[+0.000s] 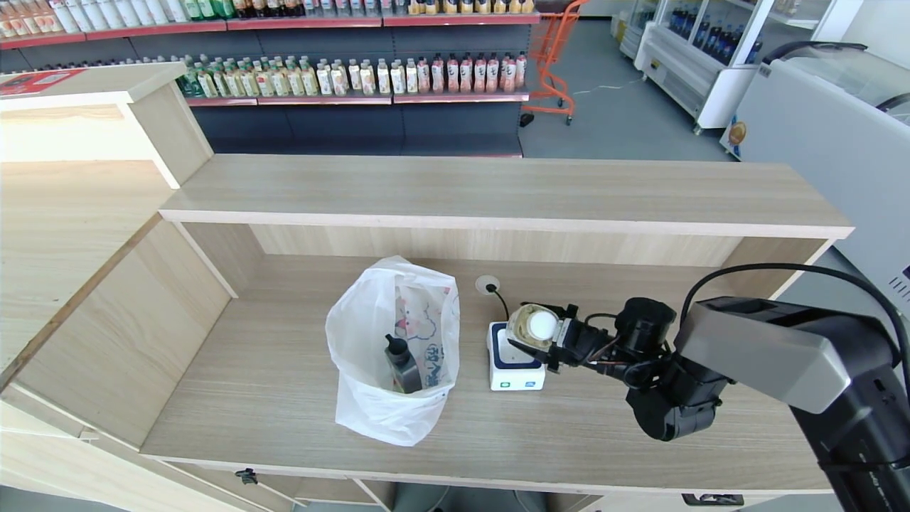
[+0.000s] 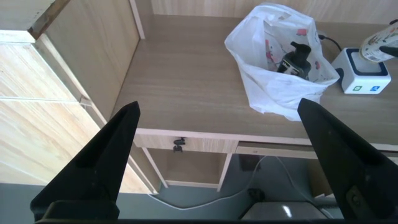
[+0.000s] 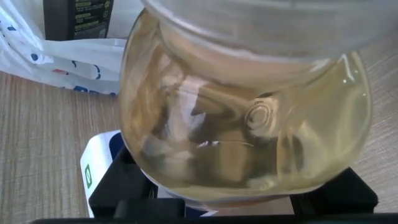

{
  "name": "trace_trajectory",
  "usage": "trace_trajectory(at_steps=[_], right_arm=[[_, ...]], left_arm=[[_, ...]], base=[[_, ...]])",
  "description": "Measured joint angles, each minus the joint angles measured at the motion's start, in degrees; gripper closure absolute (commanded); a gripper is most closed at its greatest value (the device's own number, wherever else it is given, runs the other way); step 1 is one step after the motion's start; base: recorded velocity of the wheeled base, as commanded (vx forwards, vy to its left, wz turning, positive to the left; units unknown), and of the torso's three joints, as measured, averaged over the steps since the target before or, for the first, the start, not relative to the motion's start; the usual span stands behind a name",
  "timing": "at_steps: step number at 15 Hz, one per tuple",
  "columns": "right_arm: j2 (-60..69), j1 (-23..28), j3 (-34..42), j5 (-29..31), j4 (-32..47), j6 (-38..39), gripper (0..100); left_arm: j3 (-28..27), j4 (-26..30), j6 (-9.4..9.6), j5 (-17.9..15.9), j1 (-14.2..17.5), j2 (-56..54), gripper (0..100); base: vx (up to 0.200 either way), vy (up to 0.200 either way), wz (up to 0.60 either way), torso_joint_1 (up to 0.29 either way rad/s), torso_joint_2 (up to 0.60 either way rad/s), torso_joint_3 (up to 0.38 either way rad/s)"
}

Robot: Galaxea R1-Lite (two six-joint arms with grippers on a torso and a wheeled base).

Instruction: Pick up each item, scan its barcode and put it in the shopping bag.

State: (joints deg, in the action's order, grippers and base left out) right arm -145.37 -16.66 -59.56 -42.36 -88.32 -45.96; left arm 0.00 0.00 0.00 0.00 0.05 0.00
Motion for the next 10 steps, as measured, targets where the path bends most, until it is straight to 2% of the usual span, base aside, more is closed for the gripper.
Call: trace_trajectory(at_steps=[3,5,8,10], right_arm=[[1.46,0.00,0.50,0.20,0.51,3.40,100],[5.10,0.16,1.99,0.76,0.54,11.62,100],[15.43,-0.09,8.94,8.48,4.46,31.56,100],[23.88,-1.83,13.35,15.06,13.76,43.28,100]], left_arm=[[0.00,0.00,0.00,0.00,0.05,0.00,0],[0.00,0.00,0.00,0.00,0.05,0.00,0],[0.00,0.00,0.00,0.00,0.00,0.00,0],[0.00,0.00,0.00,0.00,0.00,0.00,0]], base=[[0.000,0.000,0.00,0.000,0.00,0.000],[0.000,0.000,0.00,0.000,0.00,0.000],[0.000,0.000,0.00,0.000,0.00,0.000],[0.000,0.000,0.00,0.000,0.00,0.000]])
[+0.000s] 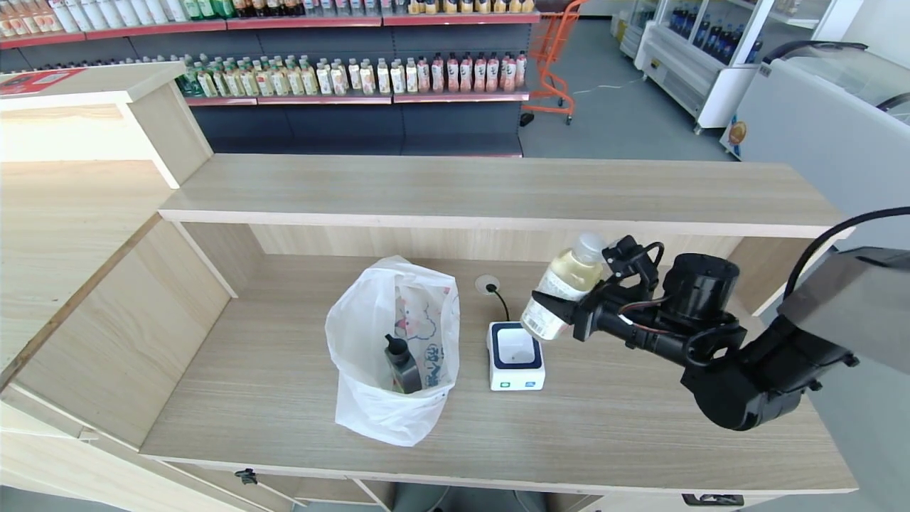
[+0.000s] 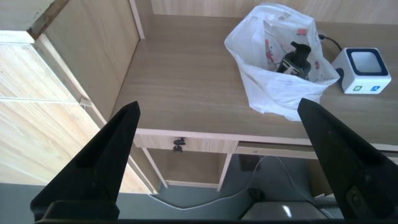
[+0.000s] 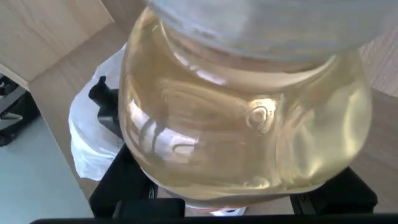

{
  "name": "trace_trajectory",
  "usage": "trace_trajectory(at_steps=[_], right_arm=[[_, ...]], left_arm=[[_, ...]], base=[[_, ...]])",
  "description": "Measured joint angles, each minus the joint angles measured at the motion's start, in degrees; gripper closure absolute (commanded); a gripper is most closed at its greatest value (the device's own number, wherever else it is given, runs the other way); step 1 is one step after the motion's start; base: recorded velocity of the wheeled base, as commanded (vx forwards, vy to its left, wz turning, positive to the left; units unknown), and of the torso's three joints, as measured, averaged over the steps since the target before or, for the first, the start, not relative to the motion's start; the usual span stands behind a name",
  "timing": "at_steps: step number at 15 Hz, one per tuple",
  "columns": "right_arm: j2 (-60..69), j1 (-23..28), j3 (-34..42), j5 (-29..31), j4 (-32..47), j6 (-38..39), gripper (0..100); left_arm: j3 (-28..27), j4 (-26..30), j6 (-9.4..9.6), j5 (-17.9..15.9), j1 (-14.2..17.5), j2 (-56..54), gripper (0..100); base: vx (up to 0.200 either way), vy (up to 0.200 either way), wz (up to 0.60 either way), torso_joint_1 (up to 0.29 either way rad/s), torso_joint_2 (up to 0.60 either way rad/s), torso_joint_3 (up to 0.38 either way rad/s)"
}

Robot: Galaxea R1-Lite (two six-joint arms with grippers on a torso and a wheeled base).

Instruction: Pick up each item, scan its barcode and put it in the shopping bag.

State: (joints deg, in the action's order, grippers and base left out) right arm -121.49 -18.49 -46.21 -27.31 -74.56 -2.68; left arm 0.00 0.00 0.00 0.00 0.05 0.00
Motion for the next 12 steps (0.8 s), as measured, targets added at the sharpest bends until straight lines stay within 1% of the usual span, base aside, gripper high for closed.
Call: trace_trajectory(at_steps=[1,3,4,6,8,10,12], right_arm=[[2.72,-1.35,1.23,1.63,3.80,3.23,100],[4.99,-3.77,1.76,2.35,4.55,5.94,100],[4.75,-5.40,1.05,2.35,4.96,7.79,100],[3.85,-7.61,-0.63,2.27,5.39,9.06,100],[0.96,-9.26,-5.13,2.38,7.94,9.35,100],[-3.84,-10.58,-12.87,2.44,11.93,9.08,100],[-8.52,-11.04,-20.49,2.66,15.82,7.11,100]], left_arm=[[0.00,0.00,0.00,0.00,0.00,0.00,0],[0.00,0.00,0.00,0.00,0.05,0.00,0],[0.00,0.00,0.00,0.00,0.00,0.00,0],[0.00,0.00,0.00,0.00,0.05,0.00,0],[0.00,0.00,0.00,-0.02,0.02,0.00,0],[0.00,0.00,0.00,0.00,0.00,0.00,0],[0.00,0.00,0.00,0.00,0.06,0.00,0]], base=[[0.000,0.000,0.00,0.000,0.00,0.000],[0.000,0.000,0.00,0.000,0.00,0.000],[0.000,0.000,0.00,0.000,0.00,0.000],[0.000,0.000,0.00,0.000,0.00,0.000],[0.000,0.000,0.00,0.000,0.00,0.000],[0.000,0.000,0.00,0.000,0.00,0.000],[0.000,0.000,0.00,0.000,0.00,0.000]])
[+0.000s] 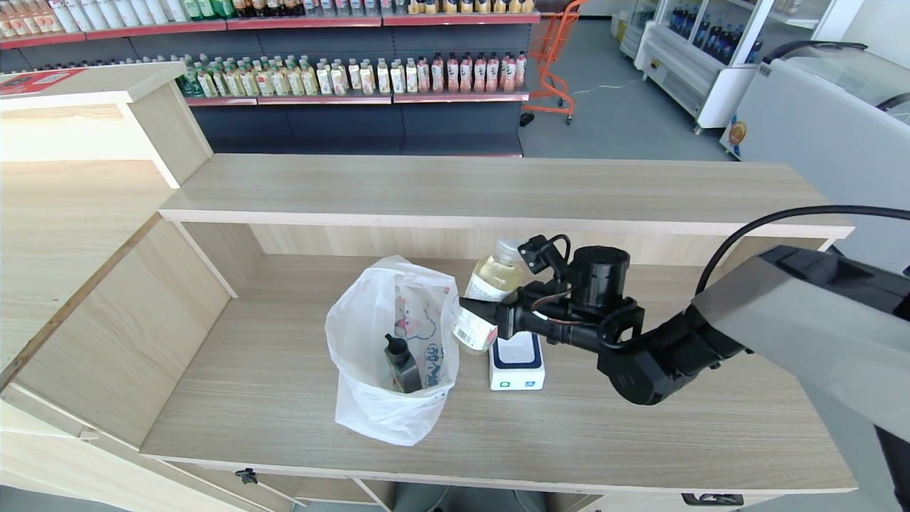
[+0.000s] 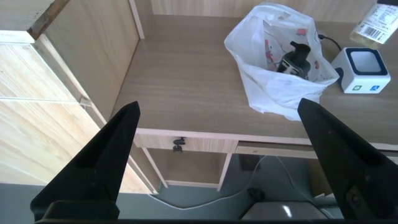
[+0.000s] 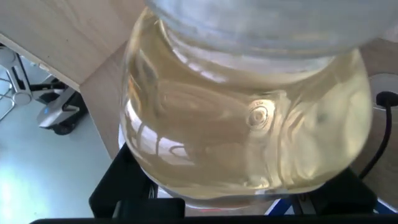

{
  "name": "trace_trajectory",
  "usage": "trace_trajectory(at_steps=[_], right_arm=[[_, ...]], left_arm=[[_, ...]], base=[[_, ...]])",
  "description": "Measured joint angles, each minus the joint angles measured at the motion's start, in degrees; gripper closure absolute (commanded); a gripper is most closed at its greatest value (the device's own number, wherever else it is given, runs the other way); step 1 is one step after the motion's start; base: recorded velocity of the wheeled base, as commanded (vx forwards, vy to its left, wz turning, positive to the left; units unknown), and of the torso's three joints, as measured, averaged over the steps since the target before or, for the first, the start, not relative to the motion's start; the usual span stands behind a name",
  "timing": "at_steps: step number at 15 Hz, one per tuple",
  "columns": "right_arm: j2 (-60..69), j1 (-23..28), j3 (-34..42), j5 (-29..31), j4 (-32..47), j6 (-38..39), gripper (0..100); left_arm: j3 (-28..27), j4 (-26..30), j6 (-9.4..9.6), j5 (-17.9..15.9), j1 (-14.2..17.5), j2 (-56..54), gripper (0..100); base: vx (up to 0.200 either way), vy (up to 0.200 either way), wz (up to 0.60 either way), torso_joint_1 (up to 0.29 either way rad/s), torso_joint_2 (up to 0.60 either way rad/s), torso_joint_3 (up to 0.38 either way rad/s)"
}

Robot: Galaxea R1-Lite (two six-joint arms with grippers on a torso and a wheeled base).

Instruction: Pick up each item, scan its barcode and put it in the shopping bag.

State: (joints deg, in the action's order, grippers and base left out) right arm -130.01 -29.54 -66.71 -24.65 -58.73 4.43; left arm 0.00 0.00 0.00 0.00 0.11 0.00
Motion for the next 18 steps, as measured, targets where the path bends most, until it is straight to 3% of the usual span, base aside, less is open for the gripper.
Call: trace_trajectory(at_steps=[7,18], right_arm=[[-11.56,-1.49,-15.85,-0.04,4.90,-10.14,100],[-23.56,-3.89,-38.00,-0.20,13.49,-11.23,100]], left_arm=[[0.00,0.00,0.00,0.00,-0.06,0.00,0],[0.00,0.00,0.00,0.00,-0.01,0.00,0]], base=[[0.000,0.000,0.00,0.000,0.00,0.000],[0.000,0.000,0.00,0.000,0.00,0.000]])
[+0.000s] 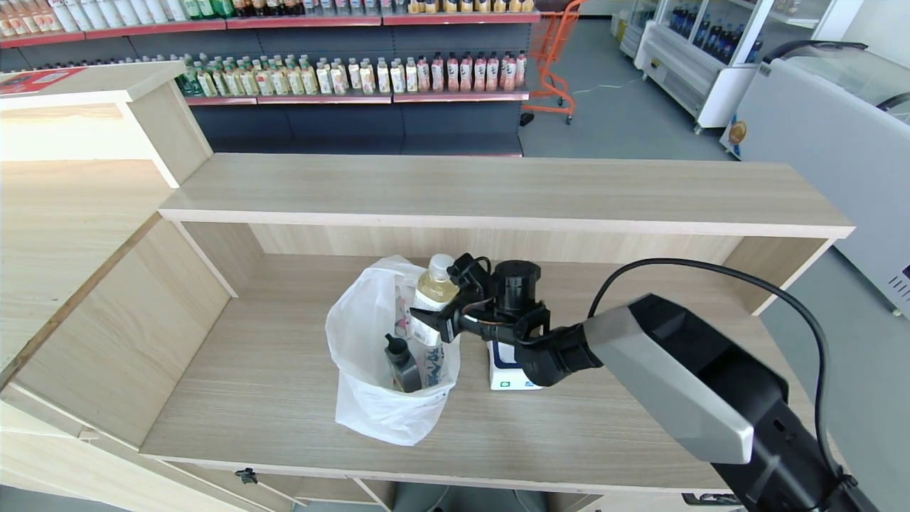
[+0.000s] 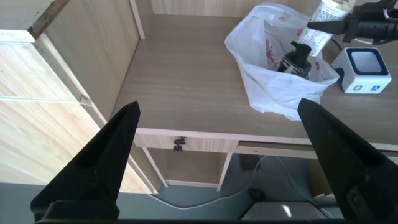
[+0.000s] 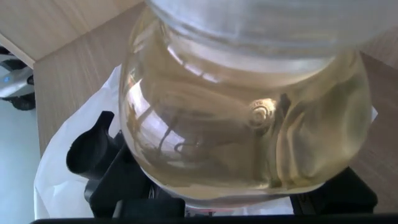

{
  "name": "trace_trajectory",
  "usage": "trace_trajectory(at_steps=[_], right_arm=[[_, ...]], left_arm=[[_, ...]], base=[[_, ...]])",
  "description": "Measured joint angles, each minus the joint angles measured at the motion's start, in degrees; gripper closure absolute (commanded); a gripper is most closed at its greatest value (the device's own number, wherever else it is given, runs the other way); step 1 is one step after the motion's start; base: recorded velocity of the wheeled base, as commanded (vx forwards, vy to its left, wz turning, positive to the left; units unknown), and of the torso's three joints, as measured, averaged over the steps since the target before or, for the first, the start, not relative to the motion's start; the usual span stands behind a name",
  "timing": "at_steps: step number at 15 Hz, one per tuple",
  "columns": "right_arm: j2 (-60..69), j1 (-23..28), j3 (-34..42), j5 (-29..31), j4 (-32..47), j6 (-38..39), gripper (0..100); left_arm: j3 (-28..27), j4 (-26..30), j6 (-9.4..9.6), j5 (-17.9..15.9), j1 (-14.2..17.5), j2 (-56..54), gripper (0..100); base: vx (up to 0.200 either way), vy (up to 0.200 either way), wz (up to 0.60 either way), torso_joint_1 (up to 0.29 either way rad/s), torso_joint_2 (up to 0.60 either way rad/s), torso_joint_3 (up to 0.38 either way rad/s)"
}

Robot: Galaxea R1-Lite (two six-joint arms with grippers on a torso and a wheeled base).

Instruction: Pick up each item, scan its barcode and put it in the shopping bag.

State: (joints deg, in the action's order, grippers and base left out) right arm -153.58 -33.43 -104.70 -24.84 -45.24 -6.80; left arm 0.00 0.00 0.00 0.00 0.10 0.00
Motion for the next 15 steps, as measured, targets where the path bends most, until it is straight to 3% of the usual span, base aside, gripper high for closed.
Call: trace_trajectory(at_steps=[8,9,12,15], right_arm=[[-5.55,-0.30,-4.36,0.05,0.00,-7.95,100],[-5.96,-0.15,-4.39,0.09,0.00,-8.19,0],[-6.29,0.16,-4.47,0.00,-0.50,-7.36,0],[-4.25,0.60,-2.24,0.07,-1.27,-0.52,0]], left_arm=[[0.00,0.00,0.00,0.00,-0.02,0.00,0],[0.00,0.00,0.00,0.00,-0.02,0.00,0],[0.00,0.00,0.00,0.00,0.00,0.00,0],[0.00,0.00,0.00,-0.02,0.00,0.00,0]], base=[[0.000,0.000,0.00,0.000,0.00,0.000],[0.000,0.000,0.00,0.000,0.00,0.000],[0.000,0.000,0.00,0.000,0.00,0.000],[0.000,0.000,0.00,0.000,0.00,0.000]])
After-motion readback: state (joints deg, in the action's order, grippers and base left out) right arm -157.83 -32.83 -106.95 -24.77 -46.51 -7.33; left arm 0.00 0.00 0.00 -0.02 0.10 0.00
